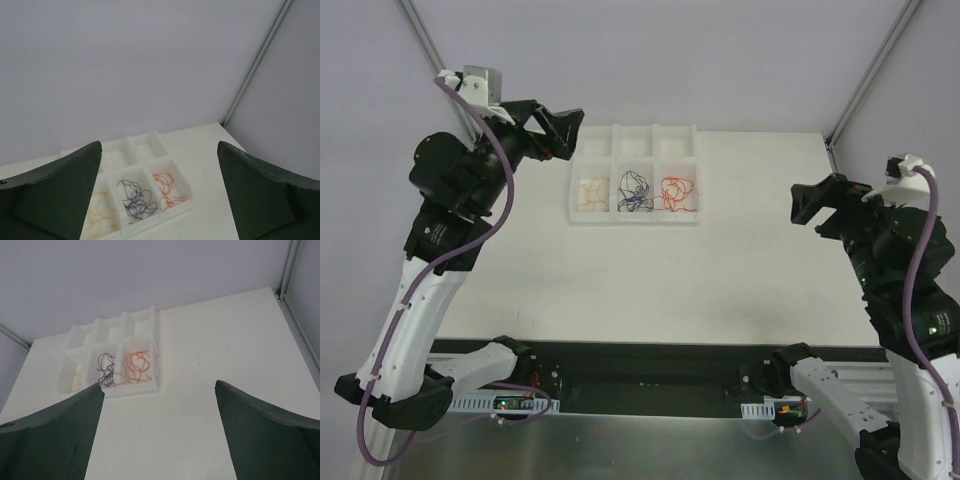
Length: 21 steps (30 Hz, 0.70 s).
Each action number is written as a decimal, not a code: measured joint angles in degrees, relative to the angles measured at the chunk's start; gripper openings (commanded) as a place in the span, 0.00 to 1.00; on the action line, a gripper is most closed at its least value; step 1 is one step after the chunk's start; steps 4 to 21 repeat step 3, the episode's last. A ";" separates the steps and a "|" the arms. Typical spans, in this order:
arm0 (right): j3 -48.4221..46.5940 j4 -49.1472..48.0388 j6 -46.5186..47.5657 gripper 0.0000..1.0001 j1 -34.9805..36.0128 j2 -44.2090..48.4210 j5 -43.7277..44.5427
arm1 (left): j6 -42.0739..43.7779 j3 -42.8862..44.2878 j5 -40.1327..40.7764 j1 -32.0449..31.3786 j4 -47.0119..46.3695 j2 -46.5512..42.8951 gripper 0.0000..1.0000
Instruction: Untangle the cables
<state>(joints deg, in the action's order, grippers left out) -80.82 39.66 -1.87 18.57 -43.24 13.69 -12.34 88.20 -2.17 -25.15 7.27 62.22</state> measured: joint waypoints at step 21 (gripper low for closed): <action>-3.67 -0.02 0.35 0.96 0.00 0.17 2.01 | 4.61 0.70 2.14 0.00 -0.44 -2.58 0.99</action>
